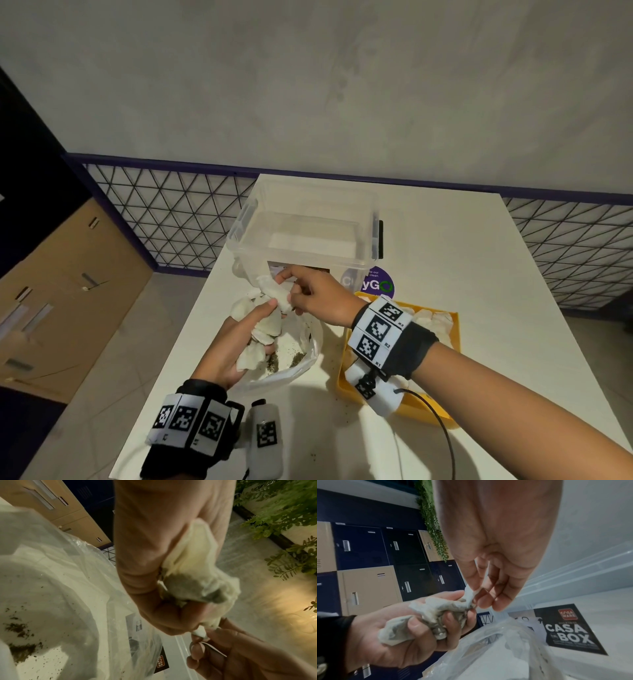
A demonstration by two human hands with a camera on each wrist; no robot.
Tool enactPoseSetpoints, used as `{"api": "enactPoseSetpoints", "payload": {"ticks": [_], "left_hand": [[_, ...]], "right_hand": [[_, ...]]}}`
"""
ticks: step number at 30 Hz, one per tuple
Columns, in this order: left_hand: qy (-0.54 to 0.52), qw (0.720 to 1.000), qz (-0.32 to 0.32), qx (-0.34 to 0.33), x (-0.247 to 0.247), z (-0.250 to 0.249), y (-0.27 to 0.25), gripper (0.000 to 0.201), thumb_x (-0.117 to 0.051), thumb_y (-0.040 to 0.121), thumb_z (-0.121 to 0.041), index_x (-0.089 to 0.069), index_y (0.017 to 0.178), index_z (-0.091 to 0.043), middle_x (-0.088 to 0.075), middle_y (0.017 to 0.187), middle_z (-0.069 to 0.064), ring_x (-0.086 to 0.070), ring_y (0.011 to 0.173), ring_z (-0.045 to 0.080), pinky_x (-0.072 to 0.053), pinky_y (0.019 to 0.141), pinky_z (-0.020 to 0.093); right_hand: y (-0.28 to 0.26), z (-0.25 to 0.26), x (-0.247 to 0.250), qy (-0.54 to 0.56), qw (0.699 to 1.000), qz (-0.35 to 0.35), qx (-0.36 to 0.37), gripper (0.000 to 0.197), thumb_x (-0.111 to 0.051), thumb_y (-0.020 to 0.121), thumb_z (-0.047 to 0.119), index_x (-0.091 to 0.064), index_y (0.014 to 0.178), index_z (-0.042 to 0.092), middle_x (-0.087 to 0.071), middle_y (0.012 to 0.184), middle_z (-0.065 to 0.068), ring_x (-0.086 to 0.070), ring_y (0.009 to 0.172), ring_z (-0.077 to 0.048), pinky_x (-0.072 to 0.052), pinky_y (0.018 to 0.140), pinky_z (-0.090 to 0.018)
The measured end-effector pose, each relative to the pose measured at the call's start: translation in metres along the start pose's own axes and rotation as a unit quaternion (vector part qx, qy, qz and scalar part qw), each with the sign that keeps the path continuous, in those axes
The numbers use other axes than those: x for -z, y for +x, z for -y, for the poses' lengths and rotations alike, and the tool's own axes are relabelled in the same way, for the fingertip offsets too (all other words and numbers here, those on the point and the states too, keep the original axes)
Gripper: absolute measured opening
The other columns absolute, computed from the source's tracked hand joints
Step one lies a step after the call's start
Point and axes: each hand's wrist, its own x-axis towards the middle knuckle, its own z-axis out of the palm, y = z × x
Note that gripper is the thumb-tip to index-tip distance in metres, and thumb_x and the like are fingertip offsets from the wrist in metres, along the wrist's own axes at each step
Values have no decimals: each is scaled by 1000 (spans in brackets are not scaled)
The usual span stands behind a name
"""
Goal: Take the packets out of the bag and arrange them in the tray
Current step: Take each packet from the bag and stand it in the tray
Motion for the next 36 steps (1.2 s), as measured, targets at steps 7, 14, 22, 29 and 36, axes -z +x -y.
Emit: {"api": "enactPoseSetpoints", "payload": {"ticks": [7,14,22,29,36], "left_hand": [[35,999,2,-15,-7,0,0,15,-56,93,-13,-60,106,-7,-60,52,-2,-55,41,8,-40,36,17],[90,996,-8,-16,-6,3,4,17,-62,89,-17,-64,101,-5,-60,60,4,-52,45,13,-40,39,22],[84,996,-4,24,1,0,5,33,-65,85,-29,-65,104,-1,-56,61,2,-49,41,10,-36,39,15],[84,996,20,37,-4,2,6,21,-55,91,-14,-65,110,-14,-61,56,-6,-56,43,5,-44,42,18],[116,992,16,54,-13,7,11,19,-58,85,-18,-66,94,-3,-63,71,15,-57,51,22,-42,56,31]], "right_hand": [[-1,0,3,-109,994,25,0,45,-55,88,19,-47,132,21,-61,102,-5,-54,88,-16,-41,80,-26],[8,1,8,-83,995,-34,48,16,-63,86,19,-67,99,11,-60,86,0,-50,76,-12,-35,67,-23],[-6,-4,39,-92,994,-49,15,20,-55,87,9,-63,104,16,-53,73,6,-43,61,-4,-36,61,-20],[-65,-41,80,-208,974,-7,-89,7,-59,85,12,-57,88,18,-53,77,6,-47,74,-14,-37,62,-18],[-120,-94,81,-278,944,30,-173,15,-59,86,15,-65,99,13,-56,87,4,-43,86,-10,-32,72,-22]]}}
